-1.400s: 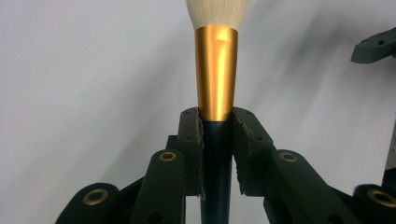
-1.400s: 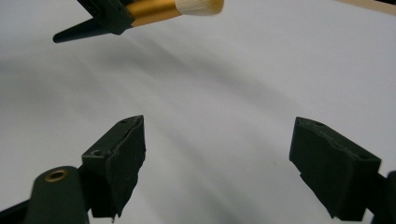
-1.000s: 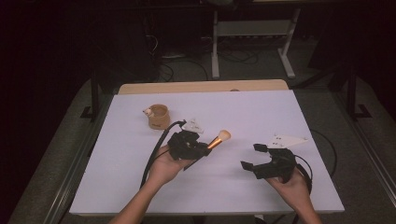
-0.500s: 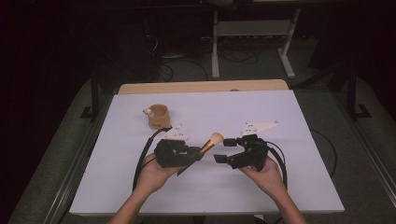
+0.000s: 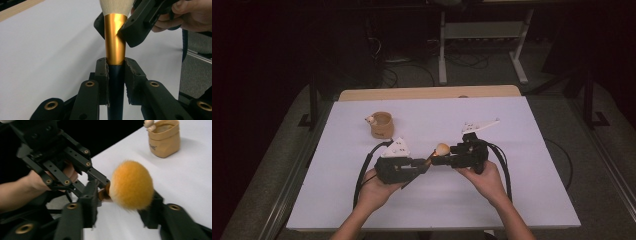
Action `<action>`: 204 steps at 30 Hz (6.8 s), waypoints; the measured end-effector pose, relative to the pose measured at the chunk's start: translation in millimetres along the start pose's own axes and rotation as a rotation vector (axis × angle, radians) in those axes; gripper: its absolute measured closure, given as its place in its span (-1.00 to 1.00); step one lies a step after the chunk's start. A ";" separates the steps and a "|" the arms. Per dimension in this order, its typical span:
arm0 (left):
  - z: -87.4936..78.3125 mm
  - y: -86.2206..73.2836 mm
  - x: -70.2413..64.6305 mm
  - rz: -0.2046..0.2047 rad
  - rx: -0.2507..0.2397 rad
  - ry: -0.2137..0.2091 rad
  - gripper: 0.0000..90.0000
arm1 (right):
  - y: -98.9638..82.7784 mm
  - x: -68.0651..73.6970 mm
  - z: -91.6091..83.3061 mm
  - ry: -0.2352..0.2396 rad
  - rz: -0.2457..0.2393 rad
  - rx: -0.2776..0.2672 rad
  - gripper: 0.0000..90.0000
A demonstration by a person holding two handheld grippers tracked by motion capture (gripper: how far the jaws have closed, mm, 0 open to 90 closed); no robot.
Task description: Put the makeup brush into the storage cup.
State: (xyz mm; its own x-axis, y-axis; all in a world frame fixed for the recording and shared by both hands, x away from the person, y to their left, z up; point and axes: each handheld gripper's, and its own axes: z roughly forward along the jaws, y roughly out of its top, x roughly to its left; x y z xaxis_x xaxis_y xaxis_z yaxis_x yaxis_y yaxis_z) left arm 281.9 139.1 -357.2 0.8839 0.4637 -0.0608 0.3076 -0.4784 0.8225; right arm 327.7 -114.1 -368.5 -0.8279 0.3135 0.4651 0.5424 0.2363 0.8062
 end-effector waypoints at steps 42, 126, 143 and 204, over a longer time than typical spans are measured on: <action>-14.4 -24.8 3.9 -0.012 0.020 0.088 0.37 | 37.1 3.4 10.3 -0.119 -0.034 0.132 0.61; -61.2 -103.8 34.3 -0.129 0.077 0.198 0.12 | 216.2 -46.5 137.8 -0.330 -0.084 0.134 0.61; -61.3 -104.5 34.3 -0.138 0.074 0.198 0.08 | 204.0 -60.1 162.1 -0.357 -0.062 0.143 0.61; -55.2 -105.2 37.0 -0.136 0.070 0.186 -0.03 | 148.4 -91.7 176.6 -0.353 0.058 0.187 0.20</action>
State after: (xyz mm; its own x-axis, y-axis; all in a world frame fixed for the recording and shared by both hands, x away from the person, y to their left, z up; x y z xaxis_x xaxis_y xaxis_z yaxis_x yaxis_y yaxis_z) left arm 262.8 247.7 -414.8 0.7546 0.6536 -0.0584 0.4493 -0.4496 0.7720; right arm 509.3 54.7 -356.1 -0.7128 0.6200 0.3280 0.6306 0.3616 0.6868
